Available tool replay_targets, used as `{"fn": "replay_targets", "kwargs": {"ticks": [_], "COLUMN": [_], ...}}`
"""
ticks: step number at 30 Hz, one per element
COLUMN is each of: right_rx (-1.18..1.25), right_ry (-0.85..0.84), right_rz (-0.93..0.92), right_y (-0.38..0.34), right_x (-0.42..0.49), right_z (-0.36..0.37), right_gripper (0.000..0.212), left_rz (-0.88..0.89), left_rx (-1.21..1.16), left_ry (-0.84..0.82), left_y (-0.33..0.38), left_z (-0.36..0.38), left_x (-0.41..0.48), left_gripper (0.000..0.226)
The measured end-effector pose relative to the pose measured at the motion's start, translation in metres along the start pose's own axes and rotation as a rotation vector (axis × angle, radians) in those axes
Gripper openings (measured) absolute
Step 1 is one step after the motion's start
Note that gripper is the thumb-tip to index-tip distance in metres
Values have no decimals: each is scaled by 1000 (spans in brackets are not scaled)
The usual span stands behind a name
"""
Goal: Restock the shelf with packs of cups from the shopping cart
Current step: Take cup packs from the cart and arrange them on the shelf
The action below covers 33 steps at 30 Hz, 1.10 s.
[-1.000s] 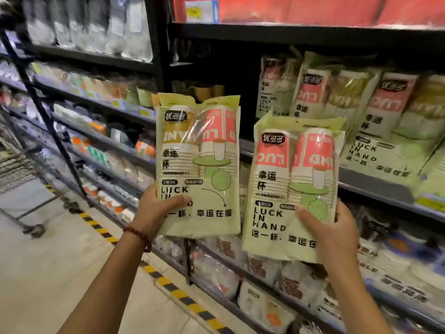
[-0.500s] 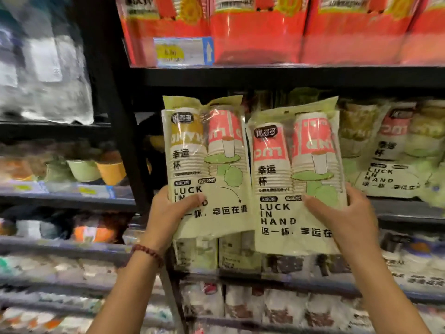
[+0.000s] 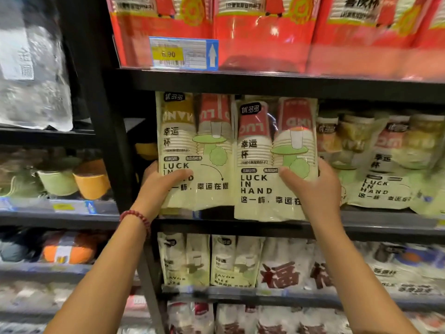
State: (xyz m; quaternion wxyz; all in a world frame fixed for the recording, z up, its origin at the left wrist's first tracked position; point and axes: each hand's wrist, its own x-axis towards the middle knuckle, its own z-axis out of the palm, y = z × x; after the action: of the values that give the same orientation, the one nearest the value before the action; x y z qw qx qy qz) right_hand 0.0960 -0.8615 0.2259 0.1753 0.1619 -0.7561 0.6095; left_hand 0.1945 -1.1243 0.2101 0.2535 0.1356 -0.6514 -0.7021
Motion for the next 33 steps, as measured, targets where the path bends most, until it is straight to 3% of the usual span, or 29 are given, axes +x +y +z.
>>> {"fn": "replay_targets", "kwargs": {"ticks": [5, 11, 17, 23, 27, 33], "right_rx": [29, 33, -111, -81, -107, -186], "right_ry": [-50, 15, 68, -33, -139, -254], "right_rz": [27, 77, 46, 4, 64, 190], "right_y": [-3, 9, 25, 46, 44, 44], "right_x": [21, 31, 29, 27, 34, 53], "right_z": [2, 21, 44, 50, 52, 61], "right_gripper": [30, 46, 58, 63, 60, 47], "left_rz": [-35, 42, 32, 16, 29, 31], "left_rx": [-26, 88, 168, 213, 307, 496], "left_ry": [-36, 121, 153, 158, 155, 274], "left_y": [-3, -16, -18, -20, -25, -38], "left_z": [5, 9, 11, 6, -3, -7], "left_x": [11, 26, 30, 37, 50, 72], "left_gripper": [33, 71, 71, 67, 69, 74]}}
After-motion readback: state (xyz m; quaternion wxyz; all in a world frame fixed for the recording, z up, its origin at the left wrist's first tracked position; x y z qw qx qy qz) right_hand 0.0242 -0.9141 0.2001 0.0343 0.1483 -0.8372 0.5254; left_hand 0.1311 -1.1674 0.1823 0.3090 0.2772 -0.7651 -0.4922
